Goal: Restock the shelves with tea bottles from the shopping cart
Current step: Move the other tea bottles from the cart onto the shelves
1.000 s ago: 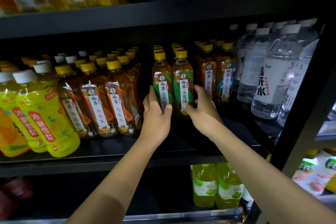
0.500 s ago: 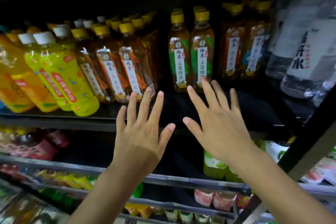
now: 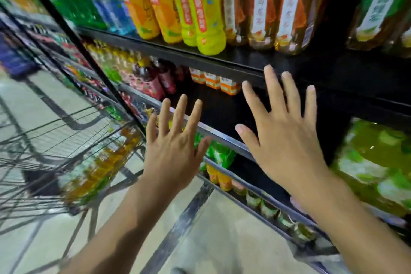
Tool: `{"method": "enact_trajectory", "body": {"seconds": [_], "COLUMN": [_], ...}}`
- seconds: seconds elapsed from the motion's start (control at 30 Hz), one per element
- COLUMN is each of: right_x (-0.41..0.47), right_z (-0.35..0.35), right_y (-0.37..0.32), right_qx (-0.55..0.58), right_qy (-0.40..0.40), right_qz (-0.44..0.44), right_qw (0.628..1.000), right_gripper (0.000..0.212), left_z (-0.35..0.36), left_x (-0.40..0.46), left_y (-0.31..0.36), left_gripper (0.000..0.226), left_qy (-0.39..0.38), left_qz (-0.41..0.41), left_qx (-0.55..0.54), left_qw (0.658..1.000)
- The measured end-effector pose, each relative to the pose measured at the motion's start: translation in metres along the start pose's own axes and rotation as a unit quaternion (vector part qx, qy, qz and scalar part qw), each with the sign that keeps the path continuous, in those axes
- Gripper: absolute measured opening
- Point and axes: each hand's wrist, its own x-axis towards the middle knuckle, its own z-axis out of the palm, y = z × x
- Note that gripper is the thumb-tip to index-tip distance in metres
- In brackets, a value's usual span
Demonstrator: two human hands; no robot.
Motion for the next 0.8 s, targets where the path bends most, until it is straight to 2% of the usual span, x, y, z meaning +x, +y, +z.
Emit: {"method": "enact_trajectory", "body": {"seconds": [0.1, 0.2, 0.8], "right_x": [-0.005, -0.011, -0.061], "right_z": [0.021, 0.042, 0.114], "right_y": [-0.044, -0.088, -0.367], "right_qx": [0.003, 0.014, 0.070], "right_qy": [-0.041, -0.066, -0.225], "right_qz": [-0.048, -0.074, -0.137], "right_qw": [0.998, 0.995, 0.962], "right_gripper": [0.074, 0.071, 0.072], "left_z": [0.011, 0.023, 0.088], "left_x": [-0.029, -0.057, -0.228], "left_y": [-0.036, -0.075, -0.316], "left_gripper": [0.073, 0.075, 0.079], "left_qy": [-0.011, -0.039, -0.163], "left_qz": [-0.038, -0.068, -0.203], "left_qx": [0.012, 0.022, -0.024], "left_qw": [0.999, 0.997, 0.965]}}
